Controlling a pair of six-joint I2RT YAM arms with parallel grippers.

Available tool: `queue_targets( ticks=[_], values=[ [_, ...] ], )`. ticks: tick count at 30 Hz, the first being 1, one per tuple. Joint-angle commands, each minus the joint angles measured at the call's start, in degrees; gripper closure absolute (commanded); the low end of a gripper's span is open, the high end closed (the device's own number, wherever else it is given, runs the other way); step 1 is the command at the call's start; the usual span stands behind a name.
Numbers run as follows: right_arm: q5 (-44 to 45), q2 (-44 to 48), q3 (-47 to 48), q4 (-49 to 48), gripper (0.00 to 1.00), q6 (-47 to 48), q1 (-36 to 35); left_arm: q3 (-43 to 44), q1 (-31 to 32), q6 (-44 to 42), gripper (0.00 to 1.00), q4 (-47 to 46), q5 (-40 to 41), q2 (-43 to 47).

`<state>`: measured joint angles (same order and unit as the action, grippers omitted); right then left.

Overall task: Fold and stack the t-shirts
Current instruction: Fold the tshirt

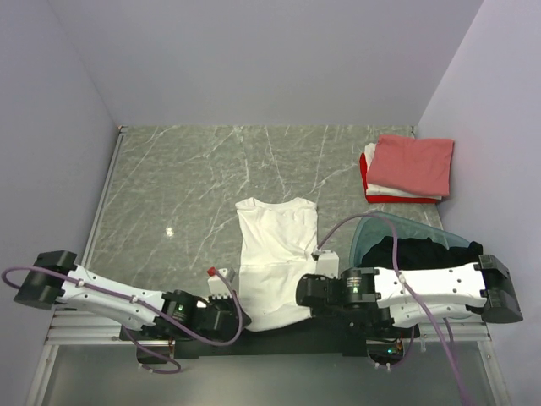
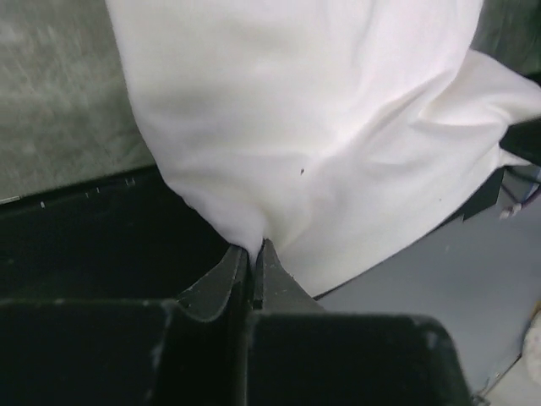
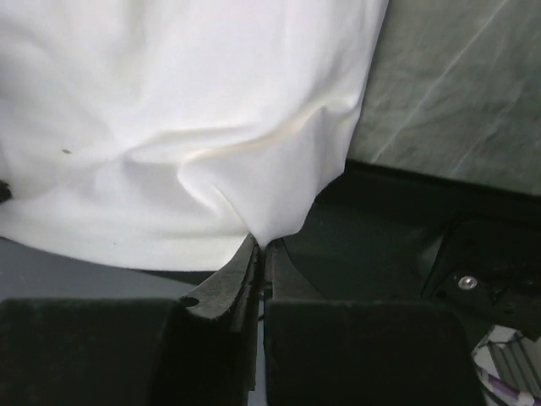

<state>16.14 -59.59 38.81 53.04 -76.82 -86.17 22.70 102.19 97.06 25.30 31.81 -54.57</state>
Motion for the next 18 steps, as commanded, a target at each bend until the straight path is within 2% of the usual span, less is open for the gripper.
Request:
queue_targets(
  ticks=[1,5,10,18],
  values=[
    [6.0,1.32,3.02,1.81,1.0,5.53,3.81,0.85,-6.36,-3.87,0.99,-0.6,-0.43,-0.19],
    [7.59,0.79,5.57,0.32,1.0,11.85,9.52,3.31,-13.76,-12.74,1.0,-0.95,-1.05,-0.37],
    [7.68,-0.26,8.3,-3.81,1.0,21.43,17.25,3.66,-24.47,-21.46,1.0,-4.46,-3.51,4.11],
    [7.59,-2.9,15.33,-6.1,1.0,32.06,25.16,9.9,-33.89,-34.03,0.99,-6.49,-6.93,1.75]
  ],
)
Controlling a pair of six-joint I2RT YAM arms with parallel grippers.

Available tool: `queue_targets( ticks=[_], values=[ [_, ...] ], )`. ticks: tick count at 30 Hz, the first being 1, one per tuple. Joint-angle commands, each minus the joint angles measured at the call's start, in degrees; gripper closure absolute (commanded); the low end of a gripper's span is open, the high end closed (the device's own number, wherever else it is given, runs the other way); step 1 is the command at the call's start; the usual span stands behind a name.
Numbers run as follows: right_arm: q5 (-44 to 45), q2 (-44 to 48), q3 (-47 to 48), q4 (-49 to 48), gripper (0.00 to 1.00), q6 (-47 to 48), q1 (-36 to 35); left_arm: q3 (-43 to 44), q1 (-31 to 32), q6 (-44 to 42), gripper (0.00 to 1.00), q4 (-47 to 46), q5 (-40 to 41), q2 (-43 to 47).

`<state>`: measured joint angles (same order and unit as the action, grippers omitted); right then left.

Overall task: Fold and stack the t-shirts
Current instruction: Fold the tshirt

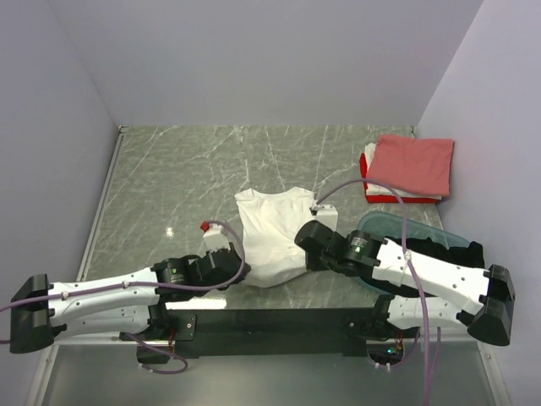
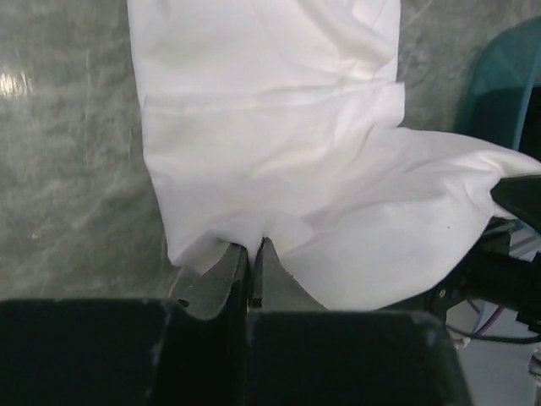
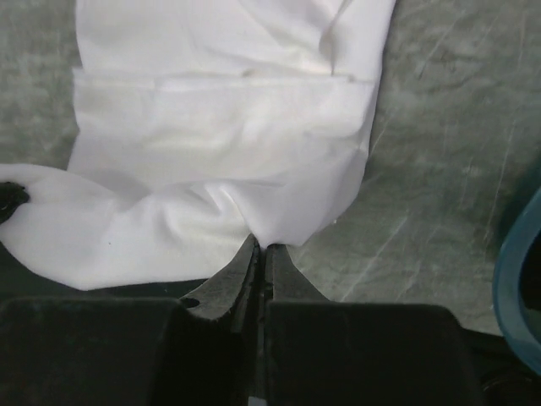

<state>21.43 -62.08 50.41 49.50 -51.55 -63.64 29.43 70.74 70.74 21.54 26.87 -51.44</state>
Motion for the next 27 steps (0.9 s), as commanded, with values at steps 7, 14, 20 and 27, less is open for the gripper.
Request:
queue_targets(
  ticks=[7,14,20,27],
  values=[
    [-0.77,-3.74,6.45,-6.16,1.0,14.01,10.63,6.69,-13.43,-15.45,0.99,-6.33,-7.62,-5.86],
    [-4.2,-8.31,10.4,-9.33,1.0,19.64,18.19,10.82,-21.16,-22.04,0.99,-10.11,-12.63,-11.39],
    [-5.96,-11.74,14.61,-10.03,1.0,23.5,22.58,13.89,-26.17,-25.21,0.99,-12.57,-16.15,-15.96],
    [-6.93,-15.69,19.63,-9.42,1.0,25.88,25.05,18.11,-29.69,-27.41,0.99,-13.54,-18.87,-19.22]
  ],
)
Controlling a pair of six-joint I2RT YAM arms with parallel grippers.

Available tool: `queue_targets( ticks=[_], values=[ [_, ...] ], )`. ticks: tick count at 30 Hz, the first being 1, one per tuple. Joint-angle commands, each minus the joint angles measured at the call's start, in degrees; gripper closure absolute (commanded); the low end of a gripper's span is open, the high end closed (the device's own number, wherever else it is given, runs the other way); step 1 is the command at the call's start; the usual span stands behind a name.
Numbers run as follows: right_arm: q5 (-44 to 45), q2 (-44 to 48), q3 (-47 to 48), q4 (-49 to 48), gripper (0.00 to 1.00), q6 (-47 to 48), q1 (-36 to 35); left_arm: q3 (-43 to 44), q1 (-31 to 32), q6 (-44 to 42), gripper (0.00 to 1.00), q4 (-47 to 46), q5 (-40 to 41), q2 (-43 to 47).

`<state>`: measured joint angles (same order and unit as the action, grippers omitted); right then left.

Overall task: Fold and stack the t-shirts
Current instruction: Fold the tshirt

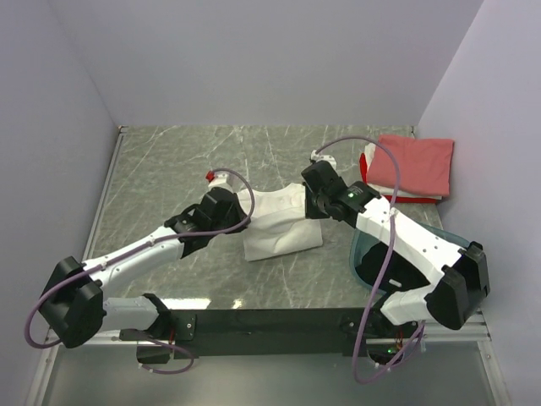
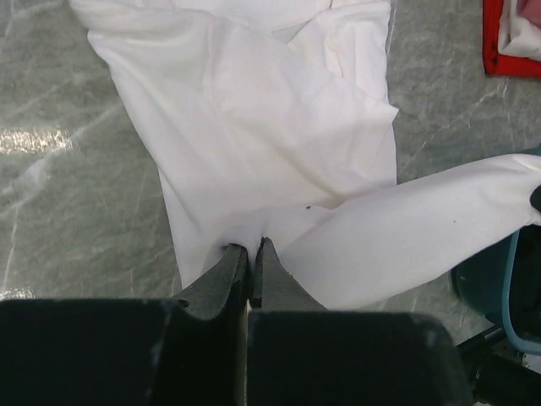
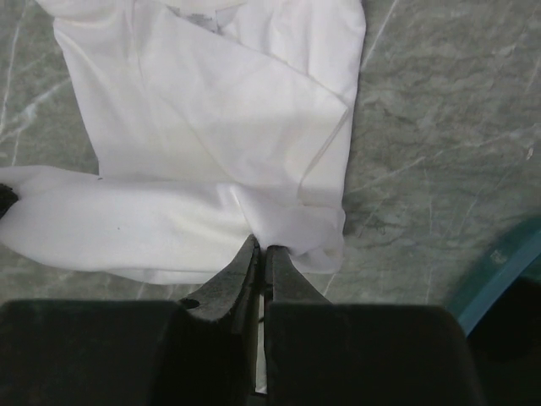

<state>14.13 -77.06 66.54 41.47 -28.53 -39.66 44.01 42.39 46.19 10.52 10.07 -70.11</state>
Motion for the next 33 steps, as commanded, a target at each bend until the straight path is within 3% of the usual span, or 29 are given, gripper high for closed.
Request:
queue_targets(
  ticks=[1,33],
  values=[
    [0.28,-1.16,4.46,-1.31,1.0,3.13,1.42,3.89,-1.87,-3.13,0.99,-2.53,-2.59,-0.82],
    [-9.74,-30.16,21.87,-5.0,1.0,10.25,13.82,15.66,-14.35,-10.07,0.99,-10.09,-9.63,-23.93]
  ],
)
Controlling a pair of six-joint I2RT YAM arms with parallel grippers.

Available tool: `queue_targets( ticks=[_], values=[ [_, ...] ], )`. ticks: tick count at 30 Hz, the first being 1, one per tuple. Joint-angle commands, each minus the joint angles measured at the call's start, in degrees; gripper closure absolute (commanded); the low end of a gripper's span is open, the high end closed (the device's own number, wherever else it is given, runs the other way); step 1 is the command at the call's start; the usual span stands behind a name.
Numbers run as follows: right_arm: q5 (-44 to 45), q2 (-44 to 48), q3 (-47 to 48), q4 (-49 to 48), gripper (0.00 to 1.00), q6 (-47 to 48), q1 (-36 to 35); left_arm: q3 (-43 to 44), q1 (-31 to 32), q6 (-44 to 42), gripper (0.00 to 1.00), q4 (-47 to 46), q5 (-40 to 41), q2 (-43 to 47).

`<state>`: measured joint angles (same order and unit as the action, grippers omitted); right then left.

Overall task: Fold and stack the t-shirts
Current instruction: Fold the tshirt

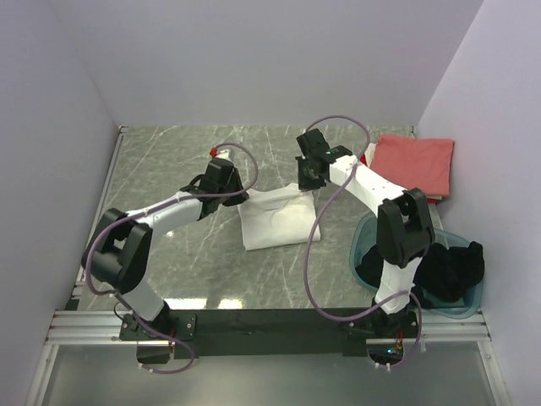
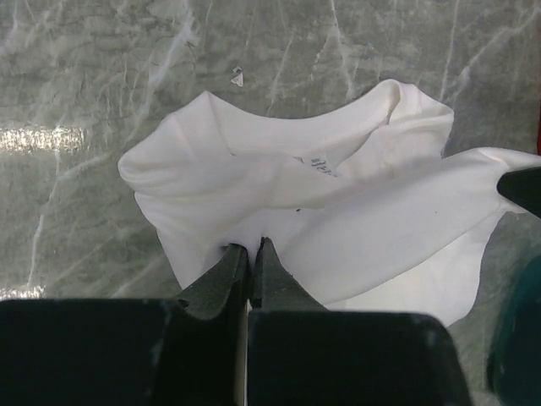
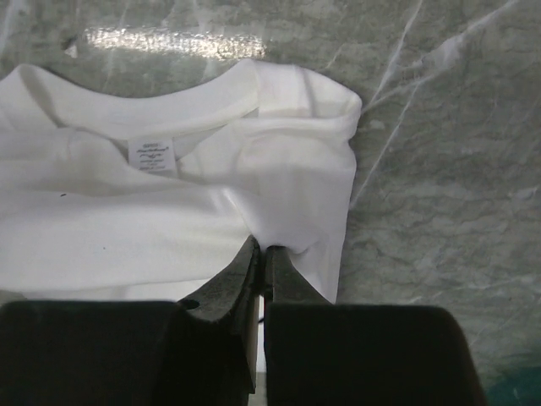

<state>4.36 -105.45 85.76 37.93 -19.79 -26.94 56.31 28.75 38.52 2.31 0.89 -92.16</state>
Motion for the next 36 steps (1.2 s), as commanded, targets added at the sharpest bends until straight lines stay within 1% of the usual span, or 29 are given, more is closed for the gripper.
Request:
queue_targets(
  ticks=[1,4,8,9,10,11,12,13,14,15,16,18,20,21,23,24,27,29,31,36],
  values=[
    [-0.14,-2.3,3.27,-1.63,1.0,1.51,1.45,3.89,-0.98,-2.66,1.0,-1.87,-0.45,-2.58],
    [-0.58,-3.71,3.37,-2.34,1.0,1.51,1.89,4.94,-1.51,-3.01,1.0,-1.95,0.26,-4.95],
    [-0.67,-4.67,4.42,-2.43,1.0,1.69,2.41,6.34,-2.03,-2.93,0.99,-1.34,1.92,-5.83],
    [-0.58,-4.77,5.2,-2.16,0.95,1.77,2.59,6.79,-2.03,-2.93,0.9,-0.73,2.97,-5.93],
    [-0.58,-4.77,5.73,-1.81,0.87,1.95,2.77,7.23,-2.03,-2.84,0.84,-0.03,3.85,-5.67],
    [-0.32,-4.33,6.09,-1.2,0.65,1.95,2.94,8.19,-2.03,-2.58,0.76,0.94,4.9,-5.31],
    [-0.06,-3.89,6.35,-0.85,0.57,1.95,2.94,8.28,-2.03,-2.4,0.55,2.51,5.96,-4.61],
    [0.38,-3.28,6.44,-0.58,0.52,1.95,2.94,8.29,-1.95,-1.62,0.45,2.88,8.58,-2.52],
    [0.91,-1.62,6.35,-0.14,0.41,1.86,2.94,8.02,-1.86,-1.26,0.36,3.49,9.82,-1.37],
    [0.91,-0.56,5.4,-0.23,0.38,1.77,2.94,7.93,-1.42,-1.17,0.24,4.63,11.4,-0.22],
    [1.0,0.67,4.52,-0.58,0.37,1.51,2.94,7.76,-0.9,-1.26,0.21,5.16,13.77,1.96],
    [-0.31,4.63,1.19,-2.15,0.37,1.16,2.86,7.23,1.2,-1.52,0.16,5.6,15.72,3.91],
    [-2.07,8.13,-1.28,-3.82,0.38,0.72,2.68,5.92,3.32,-0.91,0.16,5.87,18.0,6.02],
    [-4.08,9.02,-3.55,-4.44,0.39,0.55,2.33,5.22,5.85,-0.12,0.16,5.35,18.19,6.64],
    [-5.92,10.43,-5.24,-5.49,0.42,0.28,2.07,2.85,8.67,0.76,0.16,2.72,17.75,7.7],
    [-7.16,10.7,-6.73,-5.76,0.43,0.19,1.63,2.14,11.39,1.9,0.16,1.75,17.4,7.7],
    [-8.75,10.88,-9.45,-7.17,0.44,-0.42,1.28,0.29,15.96,3.83,0.16,-2.56,15.74,6.03],
    [-10.6,11.14,-11.04,-8.83,0.45,-1.12,0.92,0.28,17.65,4.45,0.16,-6.07,14.5,3.05],
    [-11.3,11.4,-13.33,-9.63,0.45,-1.83,0.23,0.99,19.23,5.07,0.16,-7.05,13.53,-0.54],
    [-12.27,12.55,-19.12,-12.62,0.45,-2.97,-0.66,0.82,19.94,6.3,0.16,-9.16,12.38,-5.39]
  ],
)
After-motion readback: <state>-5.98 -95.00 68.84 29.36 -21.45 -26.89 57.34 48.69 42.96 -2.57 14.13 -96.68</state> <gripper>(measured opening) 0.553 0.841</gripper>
